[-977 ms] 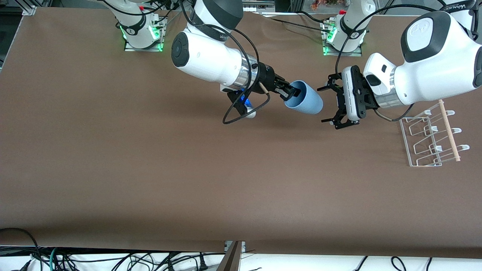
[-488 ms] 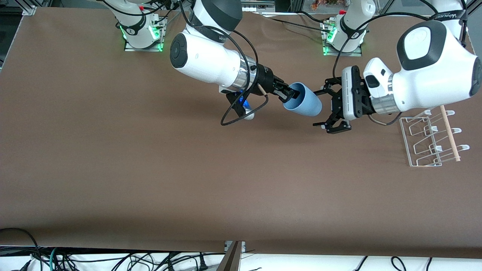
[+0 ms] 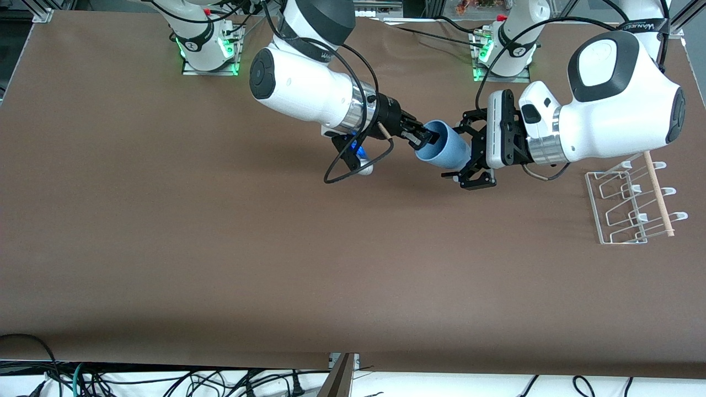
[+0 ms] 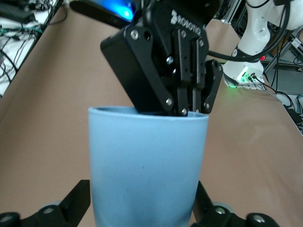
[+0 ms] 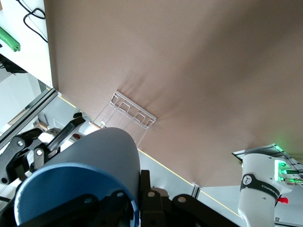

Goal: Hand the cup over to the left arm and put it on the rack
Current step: 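Close the left gripper on the cup held by the right gripper, then open the right gripper and withdraw while the left gripper carries the cup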

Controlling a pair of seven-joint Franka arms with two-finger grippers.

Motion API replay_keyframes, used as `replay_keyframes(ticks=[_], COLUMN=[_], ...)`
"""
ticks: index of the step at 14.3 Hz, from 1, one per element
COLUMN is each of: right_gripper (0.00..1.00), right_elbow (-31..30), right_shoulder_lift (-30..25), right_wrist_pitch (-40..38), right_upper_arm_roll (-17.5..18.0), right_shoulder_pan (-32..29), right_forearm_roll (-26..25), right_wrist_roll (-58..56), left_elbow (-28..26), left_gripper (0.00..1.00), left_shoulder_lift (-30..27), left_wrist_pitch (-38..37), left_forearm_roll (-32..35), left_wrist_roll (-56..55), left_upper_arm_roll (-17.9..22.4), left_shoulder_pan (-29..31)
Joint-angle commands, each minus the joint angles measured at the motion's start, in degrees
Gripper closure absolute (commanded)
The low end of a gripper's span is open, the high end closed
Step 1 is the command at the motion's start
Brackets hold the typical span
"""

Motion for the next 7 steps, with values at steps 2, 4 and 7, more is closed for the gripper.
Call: replay_keyframes(ticks=[2,4,7], right_gripper=[1.00,1.00,1.00], right_elbow=[0.70,0.79,0.79], right_shoulder_lift=[0.19,0.19,0.19], right_wrist_pitch=[0.55,0.55,0.81], right_upper_arm_roll=[0.36,0.36,0.36], right_shoulder_pan=[0.15,0.06,-0.02], right_forearm_roll=[1.06,1.06,1.06], right_wrist_roll=[0.57,0.57,0.48], left_elbow=[0.20,0.20,0.29], left_gripper=[0.98,1.00,1.00], left_shoulder_lift=[-0.05,-0.05,-0.05], left_wrist_pitch=[-0.70,-0.96,-1.84], left_forearm_roll=[-1.96,-1.96,-1.96], left_wrist_roll=[3.12,3.12,3.12], left_upper_arm_roll=[0.04,0.04,0.04], left_shoulder_pan=[0.53,0.79,0.97])
